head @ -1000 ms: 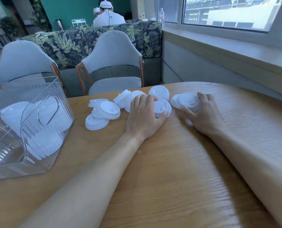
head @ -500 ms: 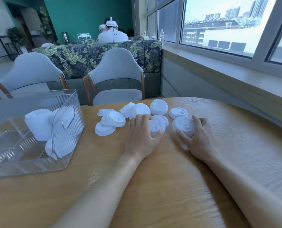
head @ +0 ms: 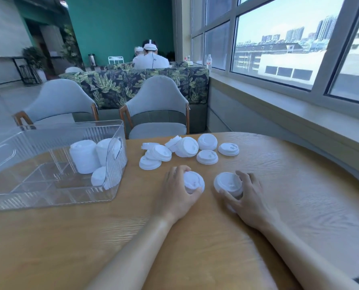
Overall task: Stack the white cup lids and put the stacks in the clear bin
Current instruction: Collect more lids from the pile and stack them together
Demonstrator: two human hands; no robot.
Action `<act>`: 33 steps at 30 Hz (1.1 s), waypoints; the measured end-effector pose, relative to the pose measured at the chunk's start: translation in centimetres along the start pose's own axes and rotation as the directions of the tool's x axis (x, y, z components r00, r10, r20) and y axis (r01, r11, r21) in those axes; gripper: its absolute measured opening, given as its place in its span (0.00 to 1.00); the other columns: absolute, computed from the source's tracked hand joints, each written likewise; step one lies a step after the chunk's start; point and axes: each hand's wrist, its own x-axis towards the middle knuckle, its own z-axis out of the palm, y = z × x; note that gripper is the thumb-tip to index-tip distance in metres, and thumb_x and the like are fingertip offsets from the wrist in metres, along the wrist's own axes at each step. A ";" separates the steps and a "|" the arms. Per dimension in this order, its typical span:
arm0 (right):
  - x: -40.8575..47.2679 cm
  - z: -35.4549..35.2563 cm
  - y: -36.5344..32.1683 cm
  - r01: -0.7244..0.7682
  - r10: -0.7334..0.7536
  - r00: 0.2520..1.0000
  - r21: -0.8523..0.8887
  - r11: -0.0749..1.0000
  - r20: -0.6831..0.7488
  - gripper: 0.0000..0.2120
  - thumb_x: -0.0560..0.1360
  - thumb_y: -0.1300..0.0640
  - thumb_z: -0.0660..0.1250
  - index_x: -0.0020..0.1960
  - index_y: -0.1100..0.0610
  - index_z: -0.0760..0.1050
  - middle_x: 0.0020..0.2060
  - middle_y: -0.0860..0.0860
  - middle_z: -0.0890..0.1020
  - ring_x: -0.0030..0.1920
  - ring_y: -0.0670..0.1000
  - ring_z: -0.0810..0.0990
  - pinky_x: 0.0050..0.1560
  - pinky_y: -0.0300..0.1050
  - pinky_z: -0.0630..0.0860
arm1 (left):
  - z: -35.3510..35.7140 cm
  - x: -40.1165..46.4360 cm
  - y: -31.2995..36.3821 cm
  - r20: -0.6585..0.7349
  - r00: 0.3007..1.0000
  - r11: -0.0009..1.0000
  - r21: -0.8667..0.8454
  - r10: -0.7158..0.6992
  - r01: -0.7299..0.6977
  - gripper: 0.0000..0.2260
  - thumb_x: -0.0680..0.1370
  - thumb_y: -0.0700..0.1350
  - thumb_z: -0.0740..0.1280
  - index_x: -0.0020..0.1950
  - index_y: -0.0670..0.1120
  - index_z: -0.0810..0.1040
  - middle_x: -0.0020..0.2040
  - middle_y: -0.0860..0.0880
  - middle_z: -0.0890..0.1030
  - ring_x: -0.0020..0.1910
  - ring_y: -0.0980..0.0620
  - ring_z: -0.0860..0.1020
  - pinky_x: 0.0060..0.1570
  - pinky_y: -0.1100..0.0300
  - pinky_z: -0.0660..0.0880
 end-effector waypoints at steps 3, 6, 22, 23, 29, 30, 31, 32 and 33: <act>-1.2 0.3 -0.1 0.022 -0.022 1.000 0.005 1.000 0.014 0.43 0.64 0.22 0.59 0.72 0.43 0.61 0.59 0.38 0.65 0.67 0.45 0.65 0.62 0.55 0.73 | -0.9 -1.1 0.1 0.028 0.998 0.996 -0.065 -0.062 0.064 0.26 0.71 0.55 0.74 0.66 0.54 0.71 0.60 0.59 0.73 0.63 0.57 0.72 0.65 0.56 0.72; -2.2 0.3 -0.5 0.025 -0.025 0.999 0.027 0.999 0.031 0.44 0.63 0.22 0.60 0.72 0.43 0.61 0.59 0.39 0.66 0.66 0.44 0.65 0.62 0.55 0.73 | -1.8 -2.2 0.0 0.058 0.990 0.979 -0.147 -0.130 0.138 0.28 0.70 0.54 0.76 0.68 0.55 0.70 0.60 0.60 0.74 0.62 0.60 0.73 0.64 0.58 0.73; -5.0 -0.3 -1.9 0.085 -0.084 0.994 -0.018 0.996 0.068 0.42 0.62 0.23 0.64 0.69 0.44 0.67 0.56 0.37 0.70 0.62 0.41 0.66 0.62 0.47 0.73 | -3.7 -4.8 -0.1 0.172 0.969 0.974 -0.115 -0.175 0.196 0.33 0.68 0.56 0.72 0.72 0.59 0.66 0.61 0.62 0.75 0.61 0.62 0.74 0.62 0.61 0.74; -5.0 -0.3 -1.9 0.088 -0.087 0.994 -0.022 0.996 0.066 0.41 0.62 0.23 0.65 0.69 0.44 0.67 0.56 0.37 0.71 0.62 0.41 0.66 0.61 0.47 0.73 | -3.6 -4.8 0.0 0.175 0.968 0.975 -0.102 -0.178 0.197 0.34 0.66 0.58 0.70 0.72 0.60 0.66 0.62 0.63 0.75 0.62 0.60 0.74 0.63 0.58 0.74; -5.0 0.0 -1.7 0.101 -0.099 0.994 -0.034 0.994 0.050 0.41 0.62 0.23 0.65 0.67 0.44 0.68 0.57 0.38 0.71 0.64 0.43 0.66 0.61 0.48 0.73 | -3.6 -5.0 0.1 0.206 0.966 0.986 -0.032 -0.156 0.166 0.38 0.64 0.63 0.63 0.75 0.64 0.60 0.71 0.64 0.72 0.70 0.53 0.68 0.70 0.53 0.68; -5.0 0.0 -1.6 0.103 -0.101 0.994 -0.034 0.994 0.051 0.41 0.62 0.23 0.66 0.68 0.44 0.68 0.58 0.38 0.71 0.65 0.43 0.66 0.62 0.48 0.73 | -3.6 -5.0 0.2 0.208 0.967 0.988 -0.017 -0.147 0.153 0.39 0.65 0.63 0.64 0.76 0.63 0.60 0.72 0.63 0.71 0.71 0.53 0.67 0.71 0.54 0.66; -5.0 0.0 -1.6 0.104 -0.102 0.993 -0.031 0.994 0.053 0.41 0.63 0.23 0.66 0.69 0.45 0.67 0.59 0.38 0.71 0.65 0.43 0.66 0.63 0.48 0.72 | -3.7 -5.0 0.4 0.206 0.969 0.990 0.014 -0.138 0.138 0.38 0.67 0.63 0.66 0.77 0.62 0.60 0.72 0.63 0.70 0.71 0.53 0.66 0.73 0.55 0.63; -5.0 0.0 -1.6 0.105 -0.104 0.993 -0.029 0.994 0.057 0.41 0.63 0.24 0.67 0.69 0.45 0.67 0.60 0.38 0.71 0.66 0.43 0.66 0.63 0.47 0.72 | -3.6 -5.0 0.5 0.194 0.973 0.991 0.061 -0.126 0.116 0.37 0.70 0.61 0.68 0.77 0.60 0.60 0.72 0.61 0.70 0.71 0.53 0.65 0.74 0.56 0.60; -5.0 0.0 -1.6 0.110 -0.108 0.992 -0.030 0.994 0.062 0.40 0.64 0.25 0.67 0.69 0.45 0.67 0.61 0.38 0.71 0.66 0.43 0.66 0.64 0.47 0.71 | -3.6 -5.1 0.5 0.169 0.979 0.989 0.112 -0.113 0.095 0.35 0.72 0.61 0.69 0.78 0.57 0.61 0.71 0.60 0.70 0.72 0.54 0.64 0.75 0.58 0.56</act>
